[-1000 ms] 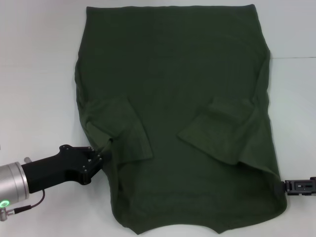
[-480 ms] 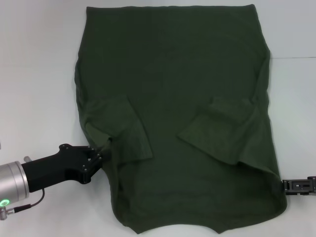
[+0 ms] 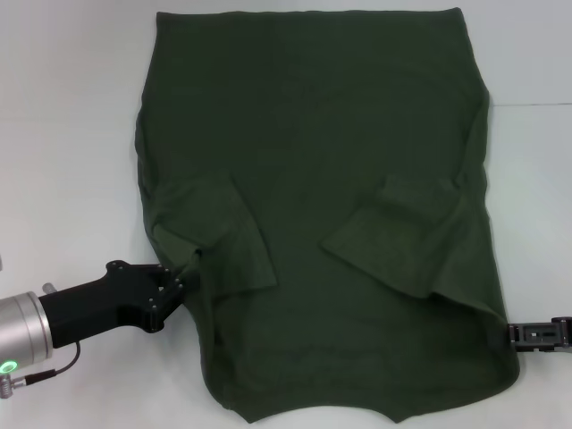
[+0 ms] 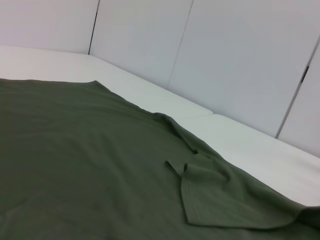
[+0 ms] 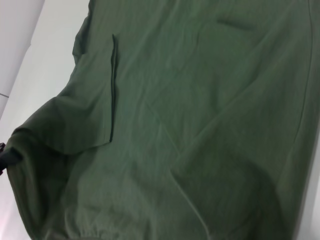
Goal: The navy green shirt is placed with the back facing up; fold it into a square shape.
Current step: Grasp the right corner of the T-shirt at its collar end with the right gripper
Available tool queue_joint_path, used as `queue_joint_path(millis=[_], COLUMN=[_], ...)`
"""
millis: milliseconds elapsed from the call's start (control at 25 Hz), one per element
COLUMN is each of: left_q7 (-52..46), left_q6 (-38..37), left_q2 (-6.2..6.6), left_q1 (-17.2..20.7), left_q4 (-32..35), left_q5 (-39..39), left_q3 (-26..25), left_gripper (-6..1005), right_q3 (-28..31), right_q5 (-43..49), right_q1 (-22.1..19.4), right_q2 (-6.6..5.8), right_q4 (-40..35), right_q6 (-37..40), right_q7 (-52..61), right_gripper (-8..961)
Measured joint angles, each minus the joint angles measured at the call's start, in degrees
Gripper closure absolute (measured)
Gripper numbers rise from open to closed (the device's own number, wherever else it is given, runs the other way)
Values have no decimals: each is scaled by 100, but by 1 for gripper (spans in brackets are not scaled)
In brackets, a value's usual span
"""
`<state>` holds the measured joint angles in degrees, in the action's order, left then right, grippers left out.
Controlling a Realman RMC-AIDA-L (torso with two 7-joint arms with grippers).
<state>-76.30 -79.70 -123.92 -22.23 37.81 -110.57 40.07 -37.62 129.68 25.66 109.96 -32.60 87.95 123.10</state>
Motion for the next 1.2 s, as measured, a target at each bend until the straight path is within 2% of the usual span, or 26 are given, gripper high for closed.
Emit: queue_joint_path(millis=[520,1200], left_q7=[12,70], left_q6=[16,32], left_q2=[0,0], left_q1=[7,38], left_q4=[-2,-11], left_q5=[0,0], left_q3=[-9,-59], left_gripper=[953,951], right_q3=[0,0], right_q5=[42,119], right_q1=[75,228], right_q2=[56,208], right_q4=[-1,-1], right_q6=[5,120], right_q7=[3,-44], right_gripper=[39,41])
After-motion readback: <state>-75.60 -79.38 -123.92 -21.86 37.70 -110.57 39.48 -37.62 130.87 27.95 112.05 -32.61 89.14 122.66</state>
